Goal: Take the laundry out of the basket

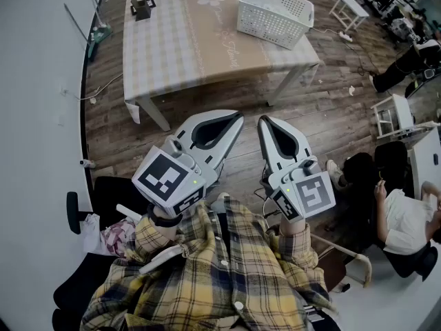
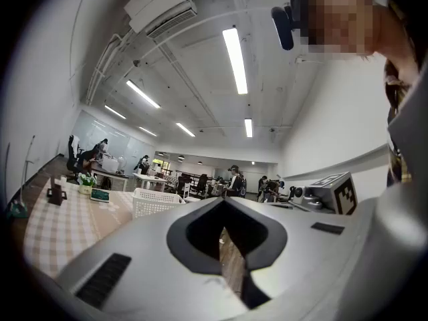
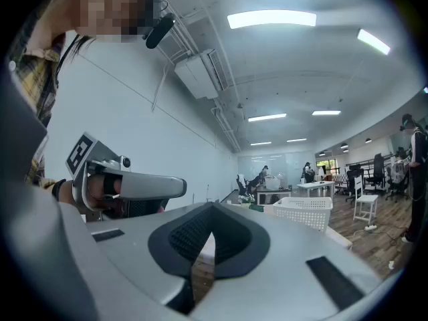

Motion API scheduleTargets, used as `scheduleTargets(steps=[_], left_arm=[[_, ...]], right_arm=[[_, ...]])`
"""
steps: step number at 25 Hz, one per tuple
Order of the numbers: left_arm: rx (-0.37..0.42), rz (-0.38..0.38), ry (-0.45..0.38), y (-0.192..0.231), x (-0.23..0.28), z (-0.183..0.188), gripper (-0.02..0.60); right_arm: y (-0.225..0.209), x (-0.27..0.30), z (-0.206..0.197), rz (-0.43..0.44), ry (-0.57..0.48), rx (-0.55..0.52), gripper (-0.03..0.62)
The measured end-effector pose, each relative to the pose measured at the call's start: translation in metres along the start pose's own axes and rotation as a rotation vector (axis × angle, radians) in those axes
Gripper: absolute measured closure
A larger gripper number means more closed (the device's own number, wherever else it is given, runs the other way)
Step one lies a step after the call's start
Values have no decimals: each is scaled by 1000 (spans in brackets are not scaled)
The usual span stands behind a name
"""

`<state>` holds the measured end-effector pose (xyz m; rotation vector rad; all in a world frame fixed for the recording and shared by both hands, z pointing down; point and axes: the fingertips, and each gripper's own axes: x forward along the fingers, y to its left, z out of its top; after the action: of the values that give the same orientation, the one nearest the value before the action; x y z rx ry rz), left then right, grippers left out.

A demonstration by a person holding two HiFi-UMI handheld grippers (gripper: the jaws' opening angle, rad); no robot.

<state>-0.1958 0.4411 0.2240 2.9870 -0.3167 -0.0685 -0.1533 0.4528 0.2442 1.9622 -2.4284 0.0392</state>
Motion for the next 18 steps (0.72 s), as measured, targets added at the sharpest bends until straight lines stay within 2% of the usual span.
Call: scheduleTargets(steps=[18], left_arm=[[22, 25, 8, -34, 21, -11, 571]], right_arm=[[-28, -45, -9, -16, -12, 24, 586]])
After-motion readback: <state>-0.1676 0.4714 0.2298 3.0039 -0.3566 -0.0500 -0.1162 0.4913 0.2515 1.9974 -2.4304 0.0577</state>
